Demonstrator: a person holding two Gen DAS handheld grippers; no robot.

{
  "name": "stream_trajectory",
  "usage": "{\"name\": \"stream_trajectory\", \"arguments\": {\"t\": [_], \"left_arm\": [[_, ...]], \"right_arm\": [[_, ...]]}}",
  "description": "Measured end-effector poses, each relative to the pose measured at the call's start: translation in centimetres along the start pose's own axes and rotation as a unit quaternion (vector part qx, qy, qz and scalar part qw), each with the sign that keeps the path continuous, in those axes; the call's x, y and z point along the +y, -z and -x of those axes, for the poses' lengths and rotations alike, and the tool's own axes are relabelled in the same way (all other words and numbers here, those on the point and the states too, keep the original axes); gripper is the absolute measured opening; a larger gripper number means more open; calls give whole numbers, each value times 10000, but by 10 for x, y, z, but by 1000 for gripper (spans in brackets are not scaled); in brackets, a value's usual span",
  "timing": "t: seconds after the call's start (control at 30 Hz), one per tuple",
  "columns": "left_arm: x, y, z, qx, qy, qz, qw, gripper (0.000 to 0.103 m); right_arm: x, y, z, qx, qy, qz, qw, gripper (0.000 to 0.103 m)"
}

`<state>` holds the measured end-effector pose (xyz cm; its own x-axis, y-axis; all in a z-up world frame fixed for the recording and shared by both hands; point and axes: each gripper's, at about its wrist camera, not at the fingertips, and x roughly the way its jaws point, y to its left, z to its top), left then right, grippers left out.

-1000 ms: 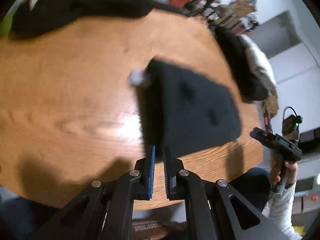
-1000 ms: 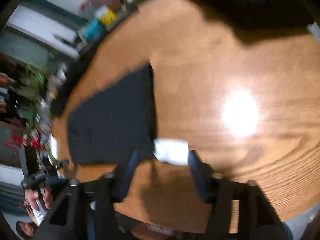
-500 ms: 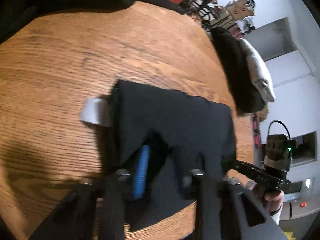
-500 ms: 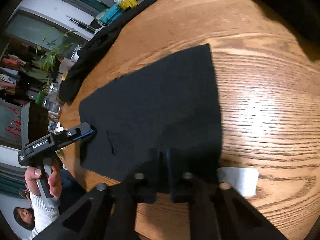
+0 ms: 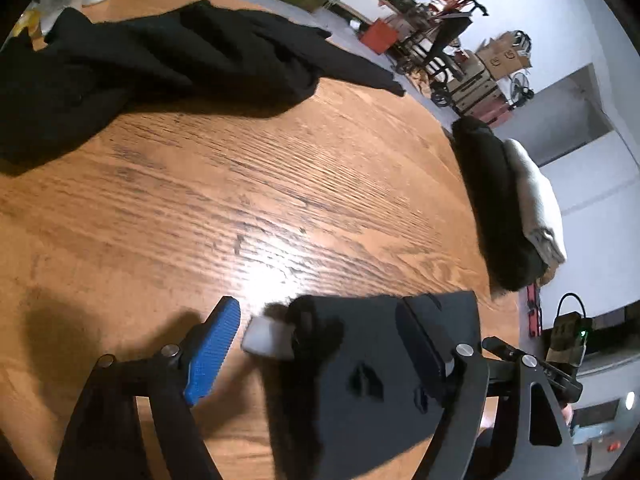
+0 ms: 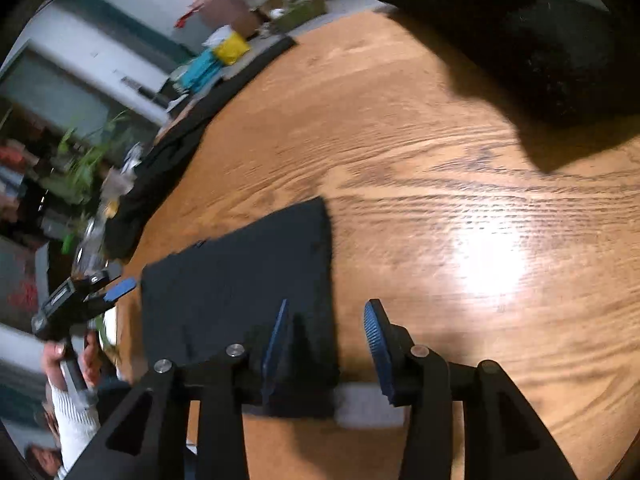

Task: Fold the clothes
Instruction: 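Fold the garment end over with the left tool toward the right tool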

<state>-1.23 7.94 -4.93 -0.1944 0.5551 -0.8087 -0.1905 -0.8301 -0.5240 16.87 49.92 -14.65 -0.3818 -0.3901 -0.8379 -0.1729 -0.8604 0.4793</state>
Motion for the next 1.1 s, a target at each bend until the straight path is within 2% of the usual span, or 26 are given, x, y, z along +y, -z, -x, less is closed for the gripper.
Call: {"name": "stream_trajectory", "arguments": {"t": [0.1,0.2,0.27,0.33,0.4,0.5,0.53,0.6,0.63,0.67,0.7,0.73,0.77,0.87,1.0,1.07,1.1], "left_arm": [[1,-2,-20,234,-13,-31,9997,80],[-4,5,-31,267,-105,-283,9992,77],[-6,7,-40,425,5,-366,9984,22],[-7,10,-41,483,17,-489,9976,19],[3,10,-40,548,182,-298,9979,14],[27,6,-45,769,680,295,9943,16],[35,5,-46,862,850,487,9915,16],[39,6,-36,839,916,668,9900,22],[38,7,-30,778,877,711,9906,29],[38,10,-23,679,792,711,9920,40],[37,15,-13,547,721,707,9934,45],[37,21,-4,425,695,702,9942,59],[35,26,2,361,737,685,9943,68],[31,36,6,383,918,569,9934,69],[27,40,-3,565,605,348,9960,69],[22,42,-8,637,549,181,9963,66],[17,42,-8,682,498,29,9964,66]], "right_arm": [[-8,-8,-13,83,-116,-176,9997,45],[-2,-7,-23,177,-224,-136,9995,44],[-1,-5,-30,269,-236,-108,9993,37],[0,-3,-36,385,-244,-108,9989,25],[0,-1,-38,442,-263,-138,9986,11],[-9,2,-38,452,-195,-217,9986,0],[-12,1,-39,468,-205,-277,9983,0],[-11,0,-37,488,-167,-214,9984,0],[-9,1,-36,477,-140,-172,9986,3],[-9,2,-30,396,-172,-224,9988,13],[-10,4,-25,293,-209,-275,9990,23],[-11,5,-17,96,-276,-326,9990,31],[-11,7,-8,-123,-370,-367,9986,43],[-8,9,-5,-240,-597,-338,9974,48],[-5,5,-11,-202,-646,-311,9972,48],[-4,5,-14,-141,-604,-266,9977,48],[-2,6,-16,-91,-577,-234,9980,45]]}}
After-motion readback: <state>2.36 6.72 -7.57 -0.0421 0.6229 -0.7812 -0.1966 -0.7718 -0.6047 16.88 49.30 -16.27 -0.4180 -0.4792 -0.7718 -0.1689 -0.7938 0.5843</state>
